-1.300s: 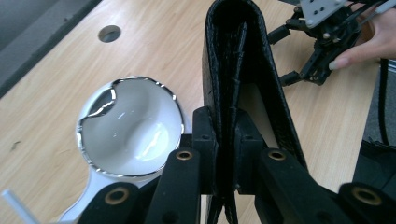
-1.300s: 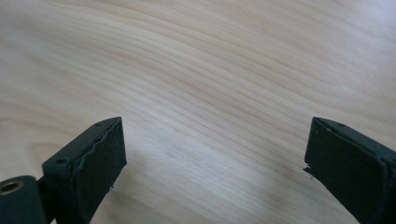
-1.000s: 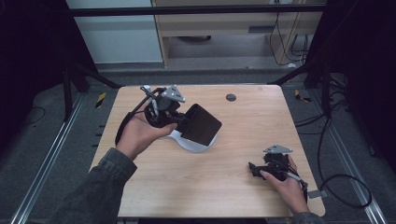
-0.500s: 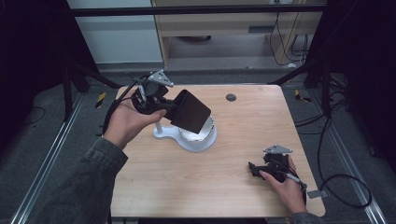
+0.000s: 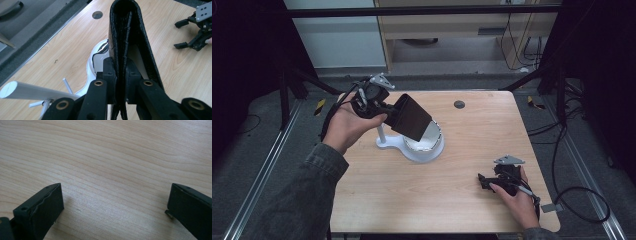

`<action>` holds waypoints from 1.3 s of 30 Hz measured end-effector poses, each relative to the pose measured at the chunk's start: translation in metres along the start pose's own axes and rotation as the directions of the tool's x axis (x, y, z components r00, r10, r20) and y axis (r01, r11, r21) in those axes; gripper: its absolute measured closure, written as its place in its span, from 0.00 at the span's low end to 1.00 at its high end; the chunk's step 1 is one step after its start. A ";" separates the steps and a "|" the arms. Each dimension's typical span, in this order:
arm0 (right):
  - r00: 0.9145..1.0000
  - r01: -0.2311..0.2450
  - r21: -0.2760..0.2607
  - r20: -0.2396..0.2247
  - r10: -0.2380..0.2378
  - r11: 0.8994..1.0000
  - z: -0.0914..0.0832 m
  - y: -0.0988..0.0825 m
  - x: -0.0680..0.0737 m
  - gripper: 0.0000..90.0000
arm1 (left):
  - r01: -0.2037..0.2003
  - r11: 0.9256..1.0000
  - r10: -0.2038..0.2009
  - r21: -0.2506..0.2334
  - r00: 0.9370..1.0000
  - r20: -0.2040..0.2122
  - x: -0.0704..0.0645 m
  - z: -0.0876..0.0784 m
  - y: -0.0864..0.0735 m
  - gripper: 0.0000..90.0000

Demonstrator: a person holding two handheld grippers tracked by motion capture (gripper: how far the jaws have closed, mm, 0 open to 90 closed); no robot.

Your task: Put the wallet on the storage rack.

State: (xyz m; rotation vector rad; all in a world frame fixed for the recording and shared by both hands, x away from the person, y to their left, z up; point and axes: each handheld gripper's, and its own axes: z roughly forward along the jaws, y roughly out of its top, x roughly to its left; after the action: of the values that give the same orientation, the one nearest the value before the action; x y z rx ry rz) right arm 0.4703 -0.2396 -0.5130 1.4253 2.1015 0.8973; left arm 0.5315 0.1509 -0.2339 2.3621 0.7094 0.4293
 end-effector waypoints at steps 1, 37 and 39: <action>1.000 0.001 0.000 0.002 -0.001 1.000 0.000 0.000 0.000 0.01 | 0.000 1.000 0.000 0.005 1.000 0.000 0.000 0.002 0.001 0.91; 1.000 0.005 -0.001 0.000 -0.005 1.000 0.000 0.000 0.001 0.01 | 0.002 0.987 -0.015 0.162 0.996 0.083 0.006 0.092 0.015 0.91; 1.000 0.006 -0.002 -0.001 -0.006 1.000 0.000 0.000 0.001 0.01 | 0.011 0.986 -0.025 0.168 0.996 0.082 0.009 0.092 0.015 0.91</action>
State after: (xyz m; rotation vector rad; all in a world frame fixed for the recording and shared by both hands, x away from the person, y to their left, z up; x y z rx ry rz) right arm 0.4702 -0.2389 -0.5132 1.4178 2.1035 0.8974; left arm 0.5868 0.1027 -0.2926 2.5129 0.7529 0.2704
